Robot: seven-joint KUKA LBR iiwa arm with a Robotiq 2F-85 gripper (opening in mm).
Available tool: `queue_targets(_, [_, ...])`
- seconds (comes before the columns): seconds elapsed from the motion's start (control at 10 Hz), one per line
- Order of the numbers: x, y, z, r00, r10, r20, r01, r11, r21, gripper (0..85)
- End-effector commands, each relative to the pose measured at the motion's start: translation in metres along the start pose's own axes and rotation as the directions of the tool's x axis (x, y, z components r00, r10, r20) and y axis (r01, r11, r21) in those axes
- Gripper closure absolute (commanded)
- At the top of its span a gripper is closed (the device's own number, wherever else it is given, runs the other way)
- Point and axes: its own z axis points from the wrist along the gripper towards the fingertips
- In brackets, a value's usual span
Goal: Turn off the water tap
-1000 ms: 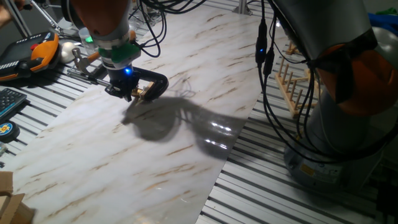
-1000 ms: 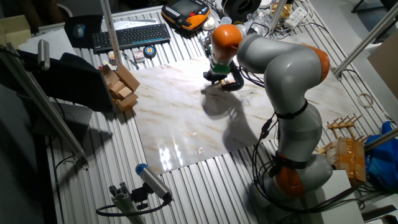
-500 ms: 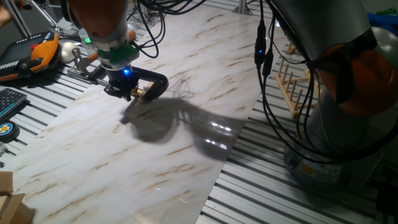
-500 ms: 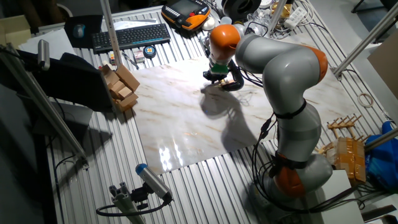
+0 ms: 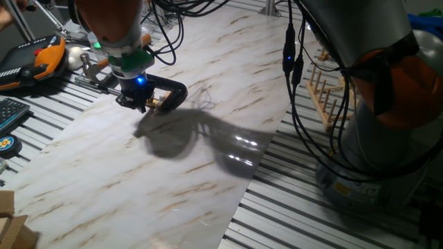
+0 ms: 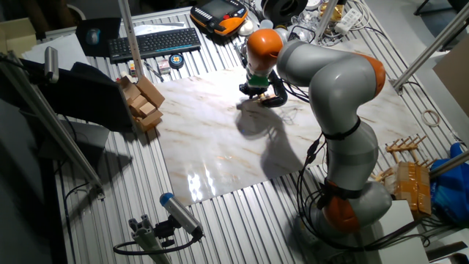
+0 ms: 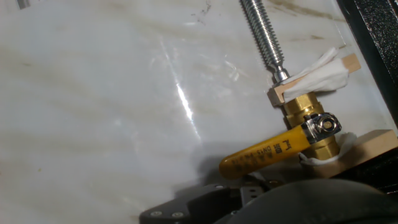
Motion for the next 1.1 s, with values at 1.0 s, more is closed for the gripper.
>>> queue_targets(1.0, [0.0024, 0.0015, -0.0068, 0.999, 0.029, -0.022, -0.030, 0.999, -0.019, 85.0])
